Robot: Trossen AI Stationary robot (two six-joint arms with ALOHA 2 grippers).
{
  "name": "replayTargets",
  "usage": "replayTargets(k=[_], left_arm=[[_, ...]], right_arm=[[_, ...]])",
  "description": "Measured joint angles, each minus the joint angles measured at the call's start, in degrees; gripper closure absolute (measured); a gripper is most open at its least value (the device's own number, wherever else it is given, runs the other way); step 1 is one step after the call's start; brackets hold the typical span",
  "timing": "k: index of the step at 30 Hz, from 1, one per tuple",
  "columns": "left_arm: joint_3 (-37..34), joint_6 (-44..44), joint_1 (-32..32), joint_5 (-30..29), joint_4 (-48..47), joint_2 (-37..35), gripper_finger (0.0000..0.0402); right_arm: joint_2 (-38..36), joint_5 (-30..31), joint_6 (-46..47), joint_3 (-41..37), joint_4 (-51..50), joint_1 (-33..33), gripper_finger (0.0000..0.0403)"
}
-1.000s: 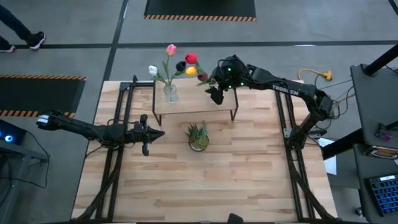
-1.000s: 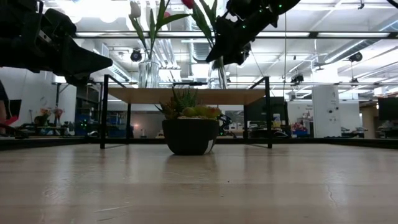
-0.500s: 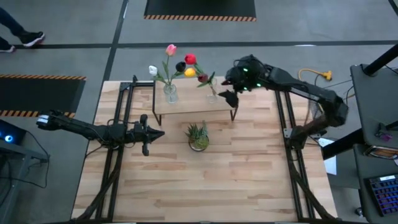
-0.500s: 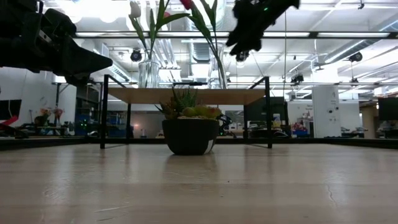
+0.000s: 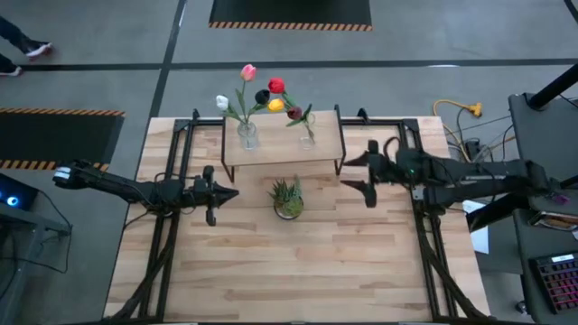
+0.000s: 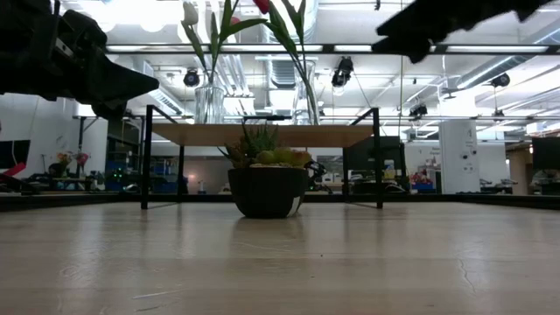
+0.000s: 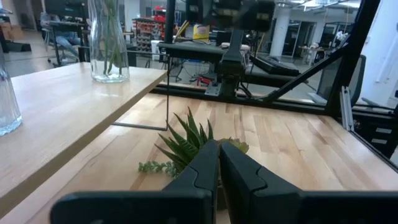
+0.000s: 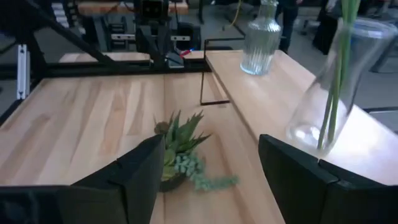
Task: Pick and place flowers into a vace then onto a shelf
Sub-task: Return to Home Position
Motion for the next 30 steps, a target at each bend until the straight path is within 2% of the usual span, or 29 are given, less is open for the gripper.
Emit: replayTargets(k=[6,10,19,26,30], left_arm=[[0.00,0.46,0.00,-0.40,0.14,0.00,0.0402],[0.00,0.56,0.00,-1.08,1.83,0.00,0.0402],[0.04,4.98,0.46,-1.47,-1.40,-4.13,0.0402],[-0.02,3.38,0.46,-1.21,-10.55,-13.01,0.0402],[-0.02,3.28,0.48,0.84,-13.31,-17.24,0.0402]], right_arm=[[-6.27,7.49,2.46,-9.76,6.77,7.32,0.0152],[-9.31,14.20,2.96,-13.91,7.23,10.12,0.0152],[-20.08,14.70,4.64,-20.68,7.31,10.76,0.0154],[-27.08,14.76,4.63,-23.89,7.24,10.74,0.0155],[-29.14,14.76,4.66,-25.58,7.22,10.74,0.0157]])
